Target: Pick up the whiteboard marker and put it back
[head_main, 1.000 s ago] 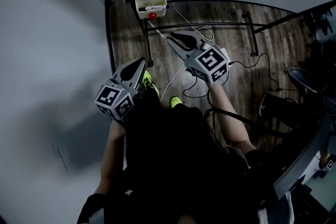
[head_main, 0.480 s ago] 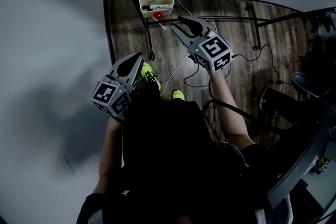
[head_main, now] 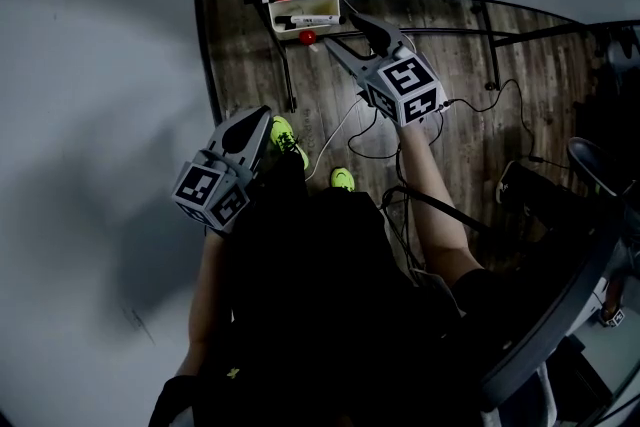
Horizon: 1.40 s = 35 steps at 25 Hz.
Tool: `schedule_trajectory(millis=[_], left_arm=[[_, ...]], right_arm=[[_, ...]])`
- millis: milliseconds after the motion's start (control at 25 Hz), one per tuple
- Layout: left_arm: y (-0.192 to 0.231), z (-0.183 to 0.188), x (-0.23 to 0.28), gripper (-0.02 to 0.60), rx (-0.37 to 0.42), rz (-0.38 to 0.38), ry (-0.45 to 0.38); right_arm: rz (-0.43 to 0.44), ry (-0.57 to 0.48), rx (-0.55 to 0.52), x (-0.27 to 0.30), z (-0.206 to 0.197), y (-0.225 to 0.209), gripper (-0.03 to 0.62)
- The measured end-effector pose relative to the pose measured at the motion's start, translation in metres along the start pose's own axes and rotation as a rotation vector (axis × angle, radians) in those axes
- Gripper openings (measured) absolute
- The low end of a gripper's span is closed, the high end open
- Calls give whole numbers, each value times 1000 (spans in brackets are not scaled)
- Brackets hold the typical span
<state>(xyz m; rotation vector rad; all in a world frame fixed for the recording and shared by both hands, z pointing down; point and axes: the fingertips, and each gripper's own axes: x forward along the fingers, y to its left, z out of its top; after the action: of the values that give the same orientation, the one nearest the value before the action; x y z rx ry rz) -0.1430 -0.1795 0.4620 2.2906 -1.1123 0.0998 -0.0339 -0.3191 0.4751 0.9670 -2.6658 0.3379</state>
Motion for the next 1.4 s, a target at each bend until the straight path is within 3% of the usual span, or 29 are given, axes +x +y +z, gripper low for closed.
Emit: schedule_trajectory(millis=[640,840,1080,1400], left_arm=[[18,-8,-11,34,-39,9,13],[22,-8,-15,34,-44,8,18],[24,-8,-13,34,-44,5,21],[21,-7,-17,34,-55,13,7]], right_arm=[[-45,36,37,25,-11,-19,226],[-43,28,41,27,-11,-15,188],[-45,16,68,28,-9,-15,187],[-77,18,63,23,-7,-18,122]])
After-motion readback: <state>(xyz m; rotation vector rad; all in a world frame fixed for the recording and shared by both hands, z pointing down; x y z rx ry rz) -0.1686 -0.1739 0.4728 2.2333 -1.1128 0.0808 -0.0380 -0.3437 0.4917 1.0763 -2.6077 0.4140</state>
